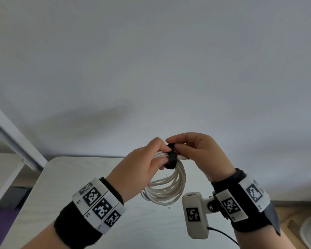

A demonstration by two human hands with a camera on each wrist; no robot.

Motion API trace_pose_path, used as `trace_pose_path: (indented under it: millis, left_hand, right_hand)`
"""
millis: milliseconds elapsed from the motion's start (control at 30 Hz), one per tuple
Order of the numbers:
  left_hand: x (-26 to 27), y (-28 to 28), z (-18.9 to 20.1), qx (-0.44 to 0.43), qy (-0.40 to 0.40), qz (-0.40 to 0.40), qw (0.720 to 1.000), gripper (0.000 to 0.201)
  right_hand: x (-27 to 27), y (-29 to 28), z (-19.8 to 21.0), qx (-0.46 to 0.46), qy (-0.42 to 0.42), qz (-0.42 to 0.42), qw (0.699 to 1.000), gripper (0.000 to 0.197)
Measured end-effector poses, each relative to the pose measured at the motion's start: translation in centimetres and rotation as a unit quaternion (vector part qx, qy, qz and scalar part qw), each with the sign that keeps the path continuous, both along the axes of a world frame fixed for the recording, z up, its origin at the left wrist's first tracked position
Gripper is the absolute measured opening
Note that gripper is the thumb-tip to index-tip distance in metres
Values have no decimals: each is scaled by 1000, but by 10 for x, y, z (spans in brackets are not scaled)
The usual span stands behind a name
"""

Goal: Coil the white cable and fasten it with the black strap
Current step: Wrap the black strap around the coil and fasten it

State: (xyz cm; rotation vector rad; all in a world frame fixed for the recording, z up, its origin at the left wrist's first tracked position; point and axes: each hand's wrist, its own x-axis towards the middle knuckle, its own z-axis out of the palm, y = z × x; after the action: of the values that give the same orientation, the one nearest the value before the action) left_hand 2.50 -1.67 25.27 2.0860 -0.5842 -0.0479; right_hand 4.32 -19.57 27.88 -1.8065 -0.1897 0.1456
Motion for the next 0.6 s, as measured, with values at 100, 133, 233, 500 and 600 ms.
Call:
trace_pose_path:
  millis: [100, 133, 233, 500, 600]
  left_hand:
    - [-1, 1, 2, 2, 2, -7, 1000, 16]
    - [-1, 1, 3, 6, 0, -11, 1000, 17]
    - [-3, 1, 5, 21, -10, -21, 1000, 21]
    - [-5, -1, 5, 10, -1, -8, 1000, 24]
    - [-3, 0, 2, 10, 20, 11, 1000, 26]
  right_hand:
    - [6, -2, 3, -11, 0, 5, 1000, 24]
    - [8, -3, 4, -19, -1, 9, 1000, 24]
    - [16, -6, 11, -39, -14, 6, 999, 27]
    - [29, -13, 24, -99, -61, -28, 993, 36]
    - [29, -12, 28, -122, -78, -32, 989, 33]
